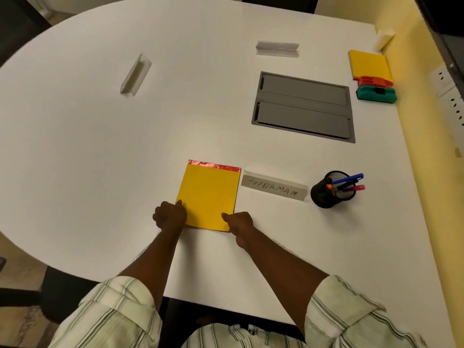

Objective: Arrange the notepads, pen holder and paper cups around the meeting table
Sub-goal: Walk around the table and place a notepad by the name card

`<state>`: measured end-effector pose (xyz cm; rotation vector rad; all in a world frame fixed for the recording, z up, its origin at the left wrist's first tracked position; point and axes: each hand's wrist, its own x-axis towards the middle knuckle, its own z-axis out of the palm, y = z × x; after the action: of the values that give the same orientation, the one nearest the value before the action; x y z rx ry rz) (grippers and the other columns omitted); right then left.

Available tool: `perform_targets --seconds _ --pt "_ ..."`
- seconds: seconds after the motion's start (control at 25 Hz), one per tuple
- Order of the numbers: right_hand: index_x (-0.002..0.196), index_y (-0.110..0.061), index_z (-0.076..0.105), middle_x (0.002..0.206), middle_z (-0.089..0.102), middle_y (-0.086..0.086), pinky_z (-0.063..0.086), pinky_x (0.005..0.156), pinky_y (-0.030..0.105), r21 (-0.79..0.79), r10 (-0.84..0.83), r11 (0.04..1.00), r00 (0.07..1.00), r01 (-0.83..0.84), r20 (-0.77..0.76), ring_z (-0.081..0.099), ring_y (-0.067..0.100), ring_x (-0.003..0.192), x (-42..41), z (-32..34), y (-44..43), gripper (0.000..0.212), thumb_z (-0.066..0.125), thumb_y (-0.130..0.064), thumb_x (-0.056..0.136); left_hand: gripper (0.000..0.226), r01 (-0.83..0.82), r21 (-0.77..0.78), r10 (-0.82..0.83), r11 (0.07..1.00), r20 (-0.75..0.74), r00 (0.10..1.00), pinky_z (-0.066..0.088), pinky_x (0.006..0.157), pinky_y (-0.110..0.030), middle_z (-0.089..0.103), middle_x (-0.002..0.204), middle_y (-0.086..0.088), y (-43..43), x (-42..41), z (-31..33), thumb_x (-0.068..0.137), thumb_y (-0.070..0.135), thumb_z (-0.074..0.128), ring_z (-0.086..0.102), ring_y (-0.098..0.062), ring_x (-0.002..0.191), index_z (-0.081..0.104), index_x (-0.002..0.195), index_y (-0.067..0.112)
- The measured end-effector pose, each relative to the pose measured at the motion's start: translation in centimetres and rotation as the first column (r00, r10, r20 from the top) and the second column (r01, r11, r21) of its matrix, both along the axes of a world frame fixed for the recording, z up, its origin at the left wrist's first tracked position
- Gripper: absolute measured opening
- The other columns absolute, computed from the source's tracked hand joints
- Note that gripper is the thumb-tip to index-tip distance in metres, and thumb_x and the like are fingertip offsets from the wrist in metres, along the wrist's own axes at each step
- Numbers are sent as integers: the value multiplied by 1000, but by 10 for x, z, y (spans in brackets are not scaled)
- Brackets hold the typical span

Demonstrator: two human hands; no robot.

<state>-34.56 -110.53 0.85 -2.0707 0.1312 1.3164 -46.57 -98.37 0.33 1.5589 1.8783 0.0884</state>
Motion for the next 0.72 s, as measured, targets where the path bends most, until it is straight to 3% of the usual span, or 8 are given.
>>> perform_targets --seconds 0.04,0.12,0.2,0.28,0.36,0.44,0.56,0.72 --pt "104 1 58 90 53 10 38 76 27 15 -2 1000 1000 2 -10 51 18 71 0 -3 0 37 70 -29 85 50 -6 -18 6 1000 -16 1000 38 99 -45 53 126 -27 2 -3 -1 95 37 49 46 -42 120 53 120 -6" --pt "133 5 46 122 57 18 42 84 30 15 21 1000 1000 -20 -21 57 28 108 -1 -2 1 61 69 -27 87 52 -4 -38 3 999 -39 999 38 97 -45 54 125 -26 5 -8 -4 96 41 44 47 -41 119 56 121 -3" --pt "139 5 40 141 47 18 39 99 29 -7 83 997 997 -83 4 49 27 125 -1 0 2 62 62 -29 92 47 -51 -39 50 998 -11 999 37 98 -45 51 127 -25 3 -11 -4 97 38 44 44 -41 120 58 122 2" --pt "136 7 43 140 48 19 37 103 29 9 110 994 994 -110 13 50 24 120 -4 2 2 55 57 -27 95 38 -138 -17 139 990 75 987 36 100 -46 48 129 -25 -2 -14 -4 98 29 44 40 -42 123 56 123 3" --pt "132 6 45 125 53 22 46 93 35 50 115 992 993 -116 21 56 27 106 -10 4 -2 48 62 -14 92 33 -172 45 163 984 161 973 36 98 -44 51 127 -26 -11 -16 -4 99 21 43 42 -42 121 55 121 0" --pt "128 -2 42 115 49 17 52 86 39 125 -24 992 998 30 -50 55 25 97 -15 6 -11 48 65 0 86 30 -201 120 168 972 242 956 39 93 -43 57 120 -27 -26 -20 -4 99 16 41 49 -41 114 55 116 -4" --pt "122 -10 38 129 48 19 52 91 47 239 -106 962 987 133 -124 54 33 114 -15 9 -25 44 59 8 88 29 -305 158 241 939 330 913 40 87 -41 59 115 -25 -55 -23 -2 100 15 37 54 -38 107 55 113 -3" --pt "131 -12 39 135 50 15 50 87 44 306 -109 939 980 155 -165 54 32 113 -12 20 -57 47 52 9 91 31 -345 176 273 922 335 902 39 86 -41 59 114 -25 -94 -22 8 101 15 32 54 -38 105 54 112 -3"
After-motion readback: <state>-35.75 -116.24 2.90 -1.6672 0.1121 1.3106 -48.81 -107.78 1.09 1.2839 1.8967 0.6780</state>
